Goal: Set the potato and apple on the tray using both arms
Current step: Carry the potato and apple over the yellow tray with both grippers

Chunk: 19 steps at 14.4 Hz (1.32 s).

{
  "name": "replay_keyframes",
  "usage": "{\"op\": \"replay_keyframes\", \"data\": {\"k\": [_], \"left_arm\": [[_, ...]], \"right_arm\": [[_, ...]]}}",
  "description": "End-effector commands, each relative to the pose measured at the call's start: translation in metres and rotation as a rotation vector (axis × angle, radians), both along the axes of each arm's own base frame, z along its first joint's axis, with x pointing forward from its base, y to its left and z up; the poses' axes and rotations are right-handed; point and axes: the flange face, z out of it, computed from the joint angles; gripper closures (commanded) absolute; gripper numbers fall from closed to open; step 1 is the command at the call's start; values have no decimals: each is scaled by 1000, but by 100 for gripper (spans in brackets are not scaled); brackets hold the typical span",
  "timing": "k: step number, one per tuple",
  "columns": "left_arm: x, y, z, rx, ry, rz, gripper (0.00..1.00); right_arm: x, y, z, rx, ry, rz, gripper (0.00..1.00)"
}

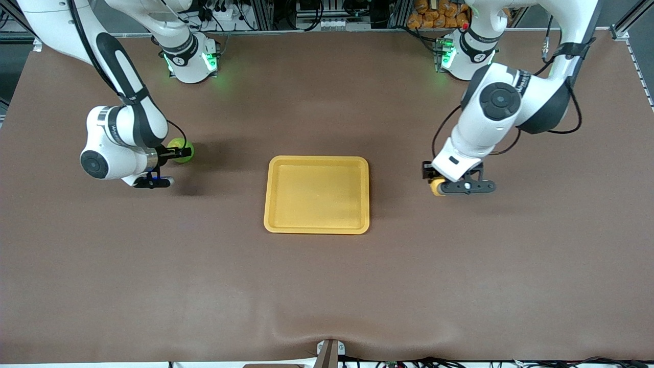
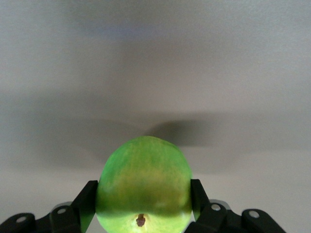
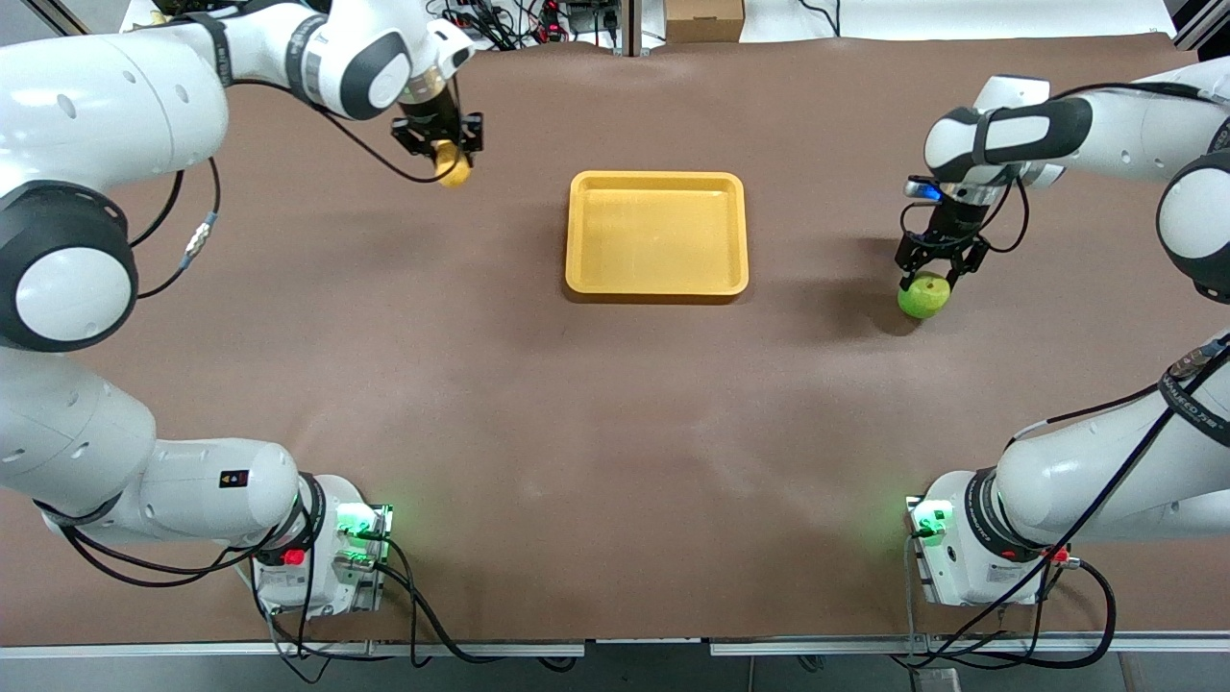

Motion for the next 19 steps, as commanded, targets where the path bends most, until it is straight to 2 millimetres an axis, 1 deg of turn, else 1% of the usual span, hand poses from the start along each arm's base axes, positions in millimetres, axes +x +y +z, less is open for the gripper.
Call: {"op": "replay_keyframes", "data": {"k": [1, 2, 4, 6, 7, 9, 10, 11, 12, 13, 14, 15, 16, 18, 19], "left_arm": [[5, -50, -6, -32, 22, 70, 100], [7, -66, -10, -45, 26, 100, 100], [6, -103, -19, -69, 41, 147, 100], [-3, -141, -31, -80, 56, 179, 100], [-8, -159, -38, -77, 55, 202, 100], [-18, -190, -56, -61, 48, 227, 100], [-20, -198, -68, -47, 49, 221, 100], [-17, -203, -76, -45, 48, 216, 100], [-8, -207, -78, -54, 41, 219, 100], [-1, -209, -85, -58, 44, 224, 100], [-4, -220, -92, -58, 48, 211, 100], [0, -215, -100, -34, 34, 207, 100], [-5, -217, -110, 7, 8, 170, 100], [-24, -234, -137, 85, -9, 92, 100], [-27, -236, -140, 104, -25, 81, 100]], "right_arm": [[14, -1, 29, 24, 15, -18, 100], [19, 0, 36, 26, 13, -17, 100], [28, 3, 50, 48, 25, -29, 100], [39, 5, 66, 62, 32, -31, 100], [42, 4, 71, 64, 31, -31, 100], [50, 6, 82, 60, 18, -46, 100], [53, 10, 89, 64, 29, -63, 100], [57, 14, 96, 63, 30, -81, 100], [58, 21, 98, 61, 29, -90, 100], [62, 31, 104, 55, 22, -99, 100], [63, 38, 106, 39, 24, -119, 100], [64, 49, 109, 28, 21, -133, 100], [66, 62, 114, 26, 17, -141, 100], [66, 77, 115, 5, 22, -164, 100], [65, 85, 116, -2, 22, -175, 100]]}}
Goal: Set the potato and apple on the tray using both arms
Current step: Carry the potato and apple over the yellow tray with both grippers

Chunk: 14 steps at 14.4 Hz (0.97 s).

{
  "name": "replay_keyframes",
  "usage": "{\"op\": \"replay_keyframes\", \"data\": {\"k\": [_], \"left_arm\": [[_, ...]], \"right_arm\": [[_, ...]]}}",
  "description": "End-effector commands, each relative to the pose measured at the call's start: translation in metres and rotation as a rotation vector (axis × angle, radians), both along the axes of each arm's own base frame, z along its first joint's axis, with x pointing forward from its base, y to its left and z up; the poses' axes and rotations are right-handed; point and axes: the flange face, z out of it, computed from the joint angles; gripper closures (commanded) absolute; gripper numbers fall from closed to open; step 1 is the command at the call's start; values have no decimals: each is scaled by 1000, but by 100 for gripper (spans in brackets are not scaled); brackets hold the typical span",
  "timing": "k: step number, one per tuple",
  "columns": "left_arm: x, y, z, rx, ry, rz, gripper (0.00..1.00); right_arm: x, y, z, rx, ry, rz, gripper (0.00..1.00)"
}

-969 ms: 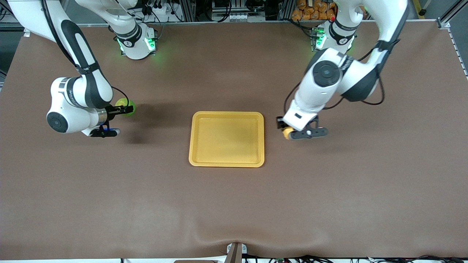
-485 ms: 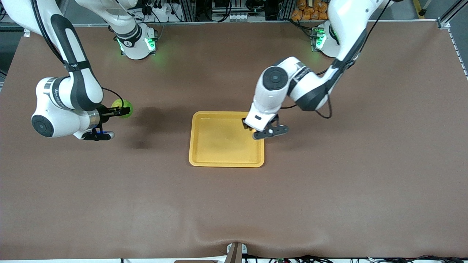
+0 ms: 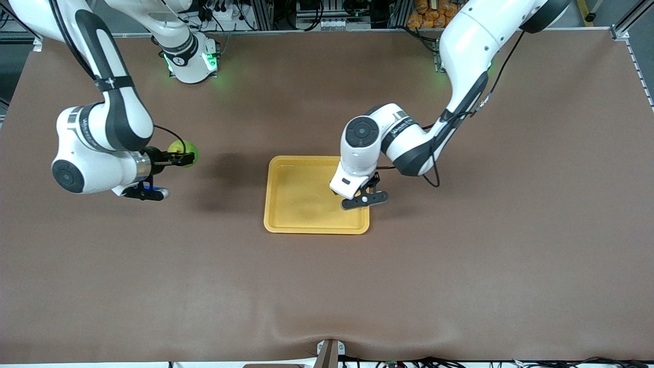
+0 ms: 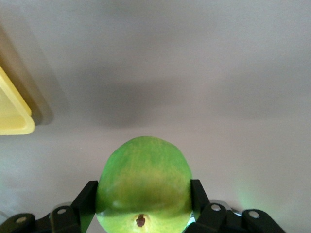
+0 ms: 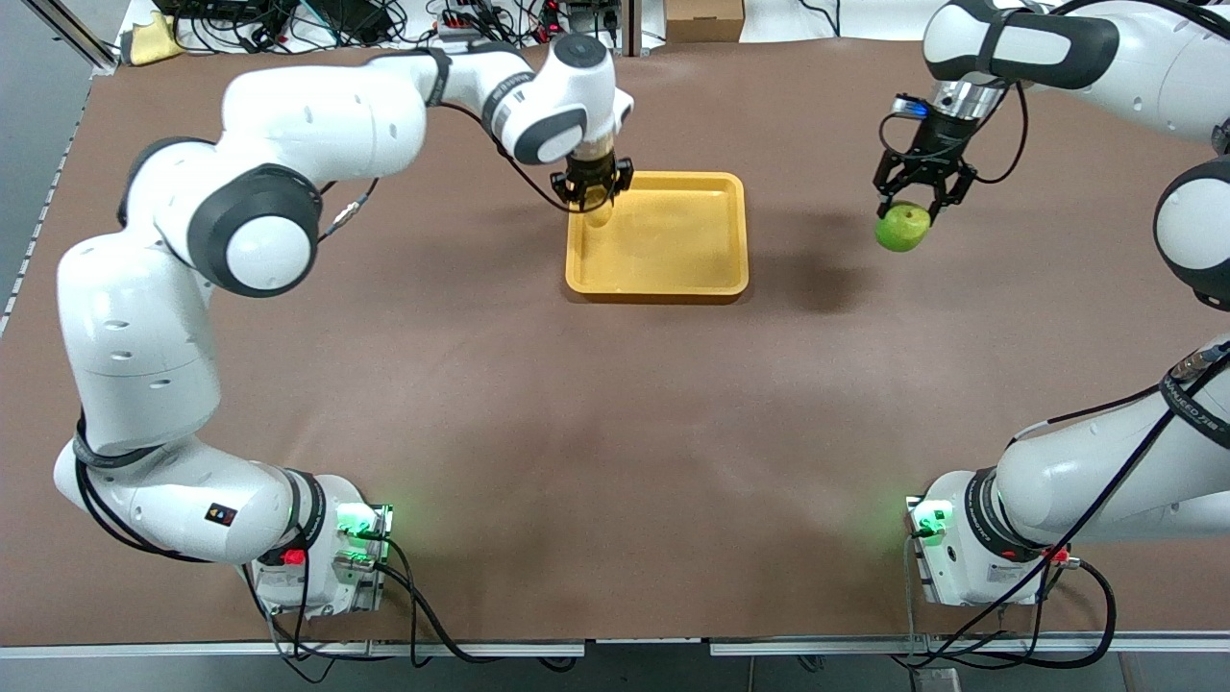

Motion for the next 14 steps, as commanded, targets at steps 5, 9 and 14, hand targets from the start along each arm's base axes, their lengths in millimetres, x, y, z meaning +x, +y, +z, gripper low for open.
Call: {"op": "replay_keyframes", "data": {"k": [5, 9, 14], "left_arm": [[-14, -21, -31, 128, -82, -108, 100], [-22, -20, -41, 177, -71, -168, 100], [-25, -24, -50, 177, -58, -171, 91]], "right_arm": [[4, 69, 12, -22, 27, -126, 100], [9, 111, 7, -43, 5, -196, 100], [15, 143, 2, -53, -14, -252, 100]]}}
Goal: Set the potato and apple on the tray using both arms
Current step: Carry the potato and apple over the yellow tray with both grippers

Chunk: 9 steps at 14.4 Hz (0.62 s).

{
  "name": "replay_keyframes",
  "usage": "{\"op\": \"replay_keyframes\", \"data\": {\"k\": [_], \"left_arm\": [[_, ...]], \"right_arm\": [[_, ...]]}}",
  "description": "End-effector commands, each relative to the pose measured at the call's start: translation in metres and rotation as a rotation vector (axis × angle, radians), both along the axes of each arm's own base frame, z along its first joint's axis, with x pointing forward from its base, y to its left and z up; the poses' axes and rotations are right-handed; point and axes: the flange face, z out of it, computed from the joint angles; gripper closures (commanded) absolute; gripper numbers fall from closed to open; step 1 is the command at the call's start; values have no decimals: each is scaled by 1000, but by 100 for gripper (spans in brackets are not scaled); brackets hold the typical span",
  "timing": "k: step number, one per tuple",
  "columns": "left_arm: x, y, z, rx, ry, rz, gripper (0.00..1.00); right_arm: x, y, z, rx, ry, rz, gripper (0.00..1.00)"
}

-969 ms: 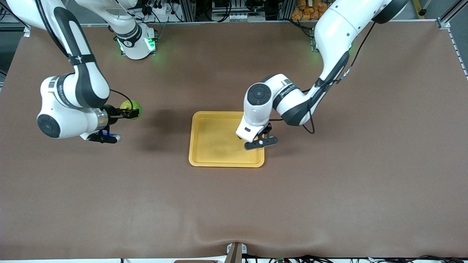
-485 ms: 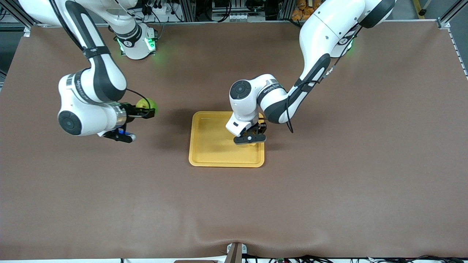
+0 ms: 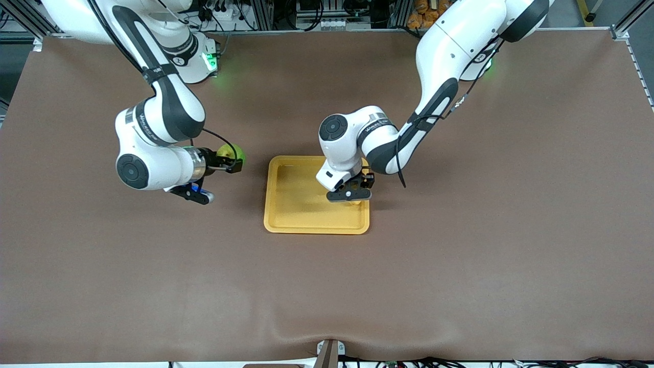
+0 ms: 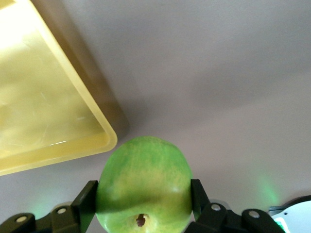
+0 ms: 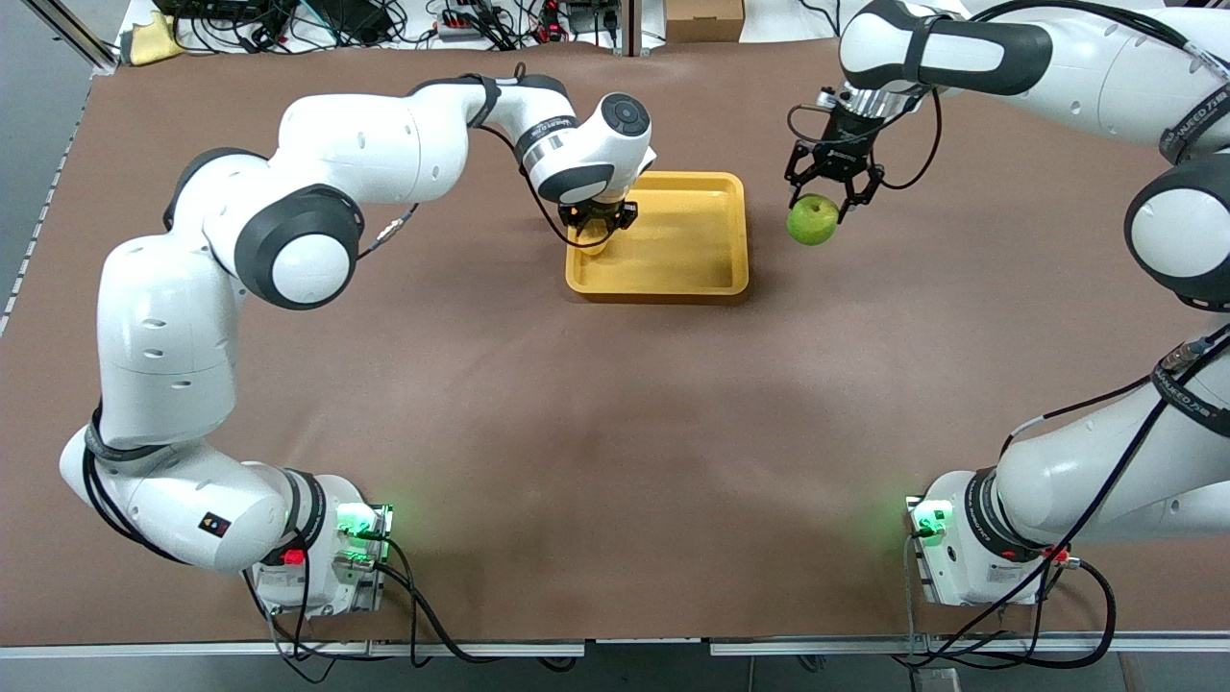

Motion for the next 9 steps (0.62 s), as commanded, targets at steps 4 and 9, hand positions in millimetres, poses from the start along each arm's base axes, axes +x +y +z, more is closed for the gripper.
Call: {"op": "replay_keyframes", "data": {"k": [4, 9], "left_arm": [[1, -10, 6, 12, -23, -16, 0], [11, 5, 54, 53, -33, 26, 0]], "right_arm": [[8, 41, -8, -3, -8, -97, 100], [16, 70, -17, 4, -29, -143, 100]]}}
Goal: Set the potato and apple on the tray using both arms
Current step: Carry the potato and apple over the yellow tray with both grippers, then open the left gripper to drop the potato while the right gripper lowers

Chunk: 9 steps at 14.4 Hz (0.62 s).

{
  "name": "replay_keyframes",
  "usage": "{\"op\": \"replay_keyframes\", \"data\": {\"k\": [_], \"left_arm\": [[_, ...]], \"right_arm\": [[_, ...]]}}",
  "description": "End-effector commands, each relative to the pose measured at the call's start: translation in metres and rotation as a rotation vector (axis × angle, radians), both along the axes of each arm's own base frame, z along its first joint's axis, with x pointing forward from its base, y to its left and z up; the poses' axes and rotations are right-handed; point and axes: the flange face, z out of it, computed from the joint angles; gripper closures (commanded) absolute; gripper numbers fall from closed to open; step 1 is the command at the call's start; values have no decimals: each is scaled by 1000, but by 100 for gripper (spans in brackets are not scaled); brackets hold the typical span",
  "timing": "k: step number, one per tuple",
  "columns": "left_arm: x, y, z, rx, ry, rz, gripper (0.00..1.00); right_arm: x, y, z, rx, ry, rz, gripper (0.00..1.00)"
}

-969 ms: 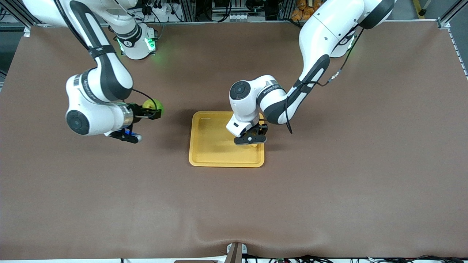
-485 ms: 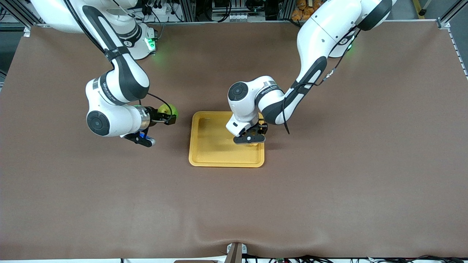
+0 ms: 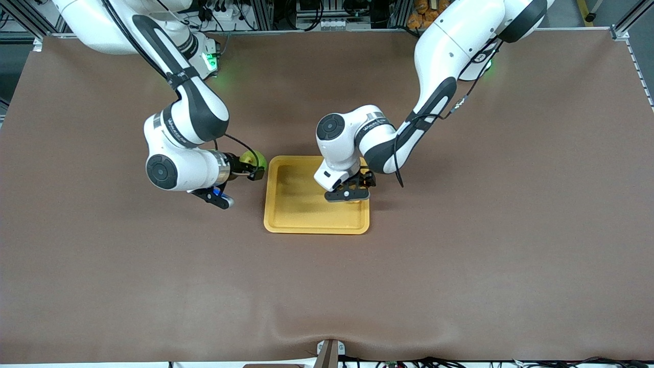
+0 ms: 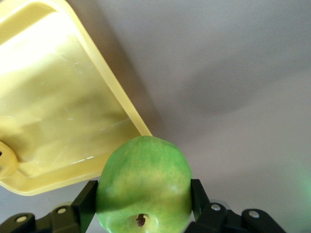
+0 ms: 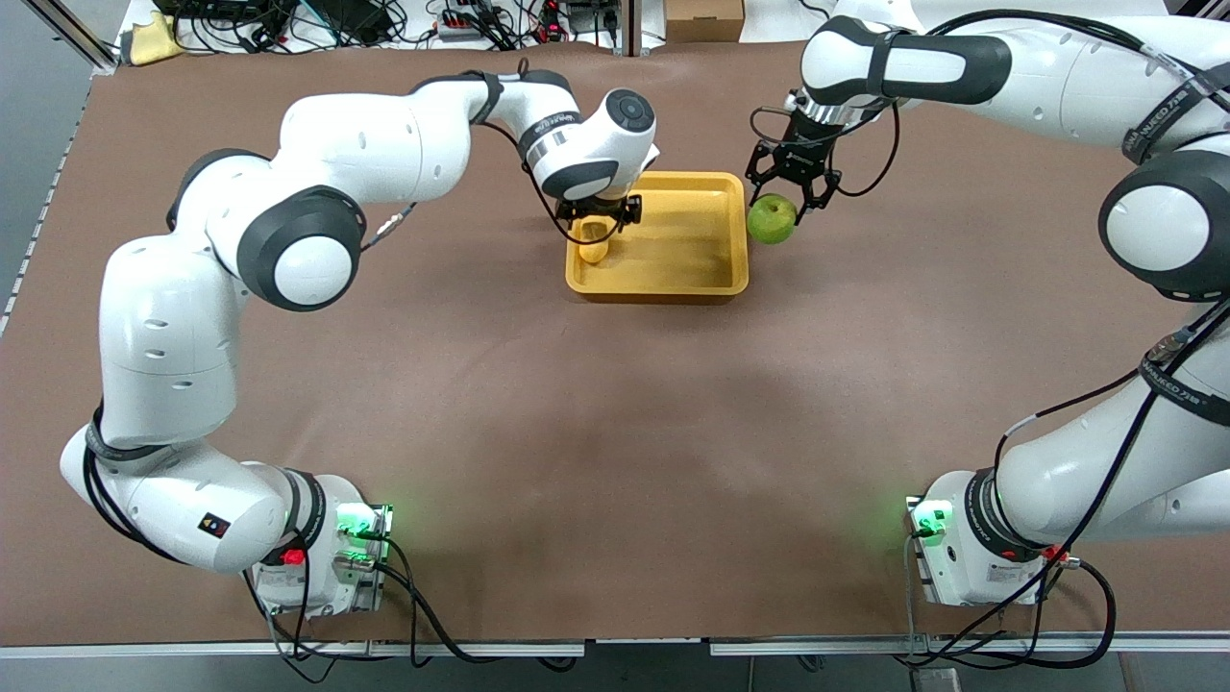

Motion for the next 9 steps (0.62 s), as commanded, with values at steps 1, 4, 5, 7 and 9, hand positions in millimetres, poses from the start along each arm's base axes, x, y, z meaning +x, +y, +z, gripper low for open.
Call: {"op": "replay_keyframes", "data": {"k": [1, 4, 5, 7, 9], "left_arm": [[8, 12, 51, 34, -20, 34, 0], [35, 49, 94, 2, -8, 91, 0], [43, 64, 106, -2, 13, 85, 0], [65, 110, 129, -16, 69, 71, 0], [83, 158, 150, -29, 115, 41, 0]], "right_arm": [[12, 25, -8, 19, 0, -51, 100], [14, 50, -28, 25, -38, -100, 100], [16, 55, -34, 29, -50, -99, 100], [18, 67, -37, 32, -56, -106, 100], [19, 79, -47, 28, -56, -118, 100]]}}
